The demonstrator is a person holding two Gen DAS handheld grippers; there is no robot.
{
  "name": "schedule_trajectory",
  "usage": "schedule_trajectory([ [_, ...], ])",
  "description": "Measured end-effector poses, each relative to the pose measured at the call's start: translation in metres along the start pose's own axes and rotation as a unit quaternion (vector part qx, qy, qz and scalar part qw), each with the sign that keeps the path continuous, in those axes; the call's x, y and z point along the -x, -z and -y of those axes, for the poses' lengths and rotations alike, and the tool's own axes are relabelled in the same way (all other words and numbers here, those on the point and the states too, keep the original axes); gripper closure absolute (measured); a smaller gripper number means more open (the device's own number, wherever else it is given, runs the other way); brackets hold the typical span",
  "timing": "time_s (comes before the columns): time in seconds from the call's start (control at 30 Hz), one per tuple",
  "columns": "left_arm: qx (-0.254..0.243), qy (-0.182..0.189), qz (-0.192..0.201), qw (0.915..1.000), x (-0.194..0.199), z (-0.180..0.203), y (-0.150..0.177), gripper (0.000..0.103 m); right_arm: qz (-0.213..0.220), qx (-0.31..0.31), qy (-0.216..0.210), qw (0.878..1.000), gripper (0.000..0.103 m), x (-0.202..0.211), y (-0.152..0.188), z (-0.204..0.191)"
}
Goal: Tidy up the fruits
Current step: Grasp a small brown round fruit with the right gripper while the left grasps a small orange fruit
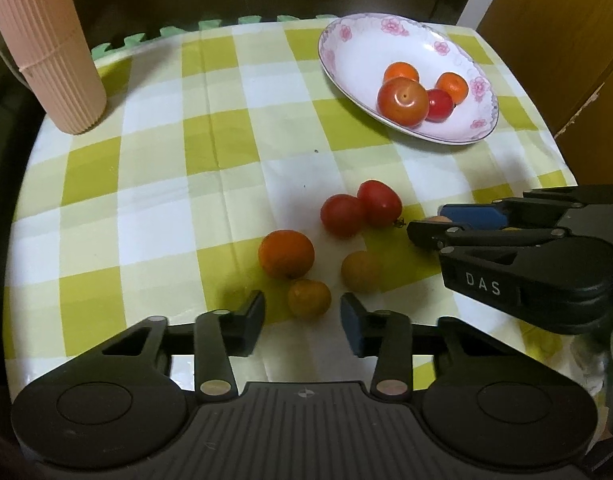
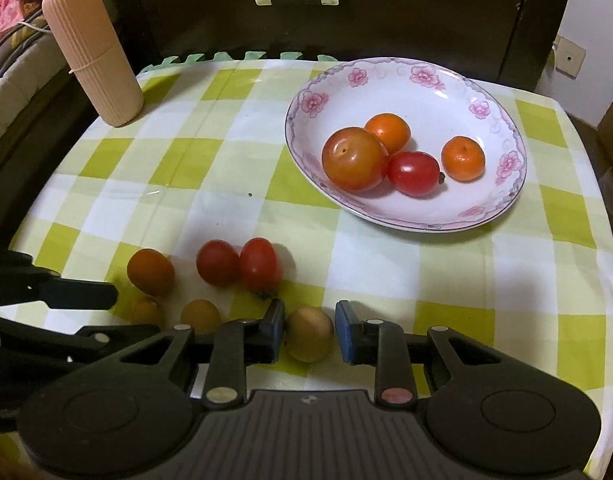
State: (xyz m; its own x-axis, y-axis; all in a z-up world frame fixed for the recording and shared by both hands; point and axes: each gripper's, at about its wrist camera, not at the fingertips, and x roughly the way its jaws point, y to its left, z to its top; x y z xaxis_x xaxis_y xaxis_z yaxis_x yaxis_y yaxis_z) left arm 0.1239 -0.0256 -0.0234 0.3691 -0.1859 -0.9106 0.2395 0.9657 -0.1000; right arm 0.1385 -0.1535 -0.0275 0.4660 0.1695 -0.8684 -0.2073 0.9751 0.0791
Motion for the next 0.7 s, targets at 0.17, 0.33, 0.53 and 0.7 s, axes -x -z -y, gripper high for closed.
schedule_trajectory([
  [0.17,0.005,-0.002,-0.003,1.0,-0.006,0.0019,-0.0009,0.063,0.001,0.001,-0.001,1.0,0.076,-0.0002,0.0002,-0.0004],
  [0.33,0.0,-0.006,-0.003,1.0,-0.0096,0.0049,-0.0003,0.064,0.001,-0.002,-0.003,1.0,0.076,0.0002,0.0006,0.0007],
  [0.53,0.001,-0.005,0.003,1.0,-0.0083,0.0054,-0.0016,0.07,0.002,0.006,0.002,1.0,0.077,0.0004,0.0005,-0.0016],
  [0.7,-0.008,-0.006,0.005,0.9999,-0.0048,0.0062,0.0003,0.07,0.0,0.01,-0.001,1.0,0.077,0.0018,0.0011,-0.0012],
])
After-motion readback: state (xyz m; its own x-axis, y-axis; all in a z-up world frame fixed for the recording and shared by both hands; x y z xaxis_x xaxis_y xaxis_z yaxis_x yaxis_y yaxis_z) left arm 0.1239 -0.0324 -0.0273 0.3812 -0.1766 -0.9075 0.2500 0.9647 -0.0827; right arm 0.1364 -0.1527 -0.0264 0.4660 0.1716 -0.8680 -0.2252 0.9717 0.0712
